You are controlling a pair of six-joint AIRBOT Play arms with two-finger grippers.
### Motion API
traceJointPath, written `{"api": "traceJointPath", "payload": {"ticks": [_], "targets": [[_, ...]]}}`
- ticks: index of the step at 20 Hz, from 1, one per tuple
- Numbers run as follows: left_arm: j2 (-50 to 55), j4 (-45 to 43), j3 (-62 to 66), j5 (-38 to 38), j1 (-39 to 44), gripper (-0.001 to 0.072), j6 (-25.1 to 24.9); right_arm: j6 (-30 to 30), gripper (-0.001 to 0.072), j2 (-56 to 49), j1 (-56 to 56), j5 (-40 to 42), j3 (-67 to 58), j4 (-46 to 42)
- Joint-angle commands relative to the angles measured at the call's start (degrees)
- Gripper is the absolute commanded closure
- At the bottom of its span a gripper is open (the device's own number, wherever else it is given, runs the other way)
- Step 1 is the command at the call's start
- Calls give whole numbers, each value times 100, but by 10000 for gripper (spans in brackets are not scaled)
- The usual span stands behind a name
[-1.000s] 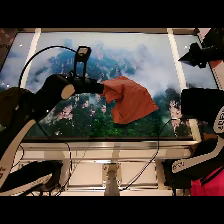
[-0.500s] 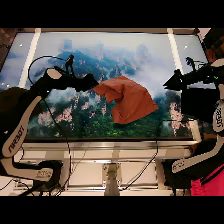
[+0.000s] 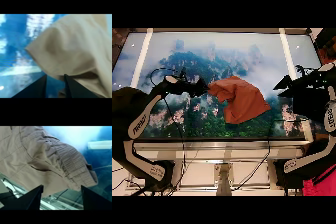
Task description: Fold the clothes and pants, and hang the long-sleeved shirts on hangers.
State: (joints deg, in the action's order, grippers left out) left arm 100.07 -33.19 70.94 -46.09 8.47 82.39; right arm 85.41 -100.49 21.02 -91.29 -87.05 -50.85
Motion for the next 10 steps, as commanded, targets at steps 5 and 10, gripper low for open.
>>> {"api": "traceJointPath", "payload": {"ticks": [5, 10], "targets": [[83, -831, -2, 144, 15, 420, 874, 264, 171, -2, 0, -105, 11, -87], [243, -286, 2, 393, 33, 420, 870, 374, 162, -2, -4, -367, 120, -125]]}}
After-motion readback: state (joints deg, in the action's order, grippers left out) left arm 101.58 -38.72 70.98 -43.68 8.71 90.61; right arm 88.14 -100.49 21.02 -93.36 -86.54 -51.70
